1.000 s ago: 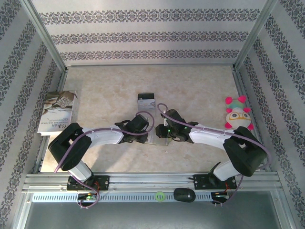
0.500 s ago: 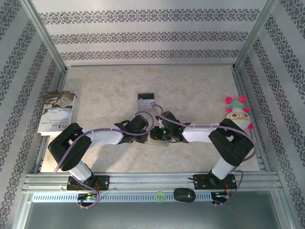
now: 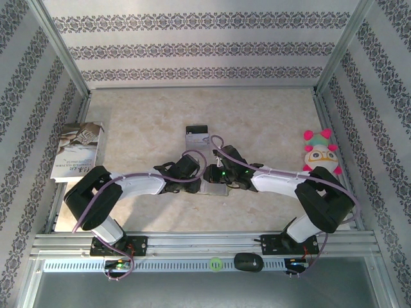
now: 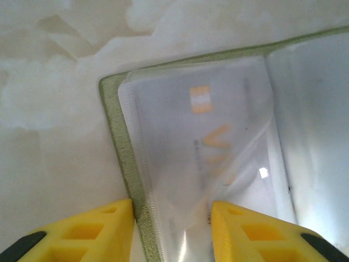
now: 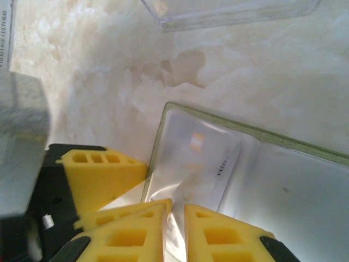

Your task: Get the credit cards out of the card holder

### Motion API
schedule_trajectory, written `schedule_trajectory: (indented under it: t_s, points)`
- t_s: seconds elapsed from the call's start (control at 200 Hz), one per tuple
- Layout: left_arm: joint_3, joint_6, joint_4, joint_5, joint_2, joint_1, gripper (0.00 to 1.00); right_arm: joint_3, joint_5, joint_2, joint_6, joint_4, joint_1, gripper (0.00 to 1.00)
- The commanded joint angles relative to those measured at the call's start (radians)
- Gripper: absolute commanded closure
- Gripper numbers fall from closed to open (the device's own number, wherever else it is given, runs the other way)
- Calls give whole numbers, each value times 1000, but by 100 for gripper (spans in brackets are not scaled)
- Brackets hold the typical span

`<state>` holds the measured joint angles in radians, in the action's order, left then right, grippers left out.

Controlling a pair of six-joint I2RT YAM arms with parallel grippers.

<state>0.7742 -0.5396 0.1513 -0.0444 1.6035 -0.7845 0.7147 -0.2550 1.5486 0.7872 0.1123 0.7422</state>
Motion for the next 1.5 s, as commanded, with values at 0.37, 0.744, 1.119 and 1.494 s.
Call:
schedule_trajectory:
  t_s: [0.37,0.744,1.119,1.494]
  points:
    - [-60,-5,19,16,-62,58,61,8,3,90,11,-21,10,84]
    - [-71,3,17,-9,-5,76,64,20,14,119,9,-52,6,85]
    - [-78,-20,-13,-89,33,75,65,42,-40,149,-2,-8,8,82]
    - [-73,-23,-21,-126,47,70,65,34,-102,168,23,90,7,80]
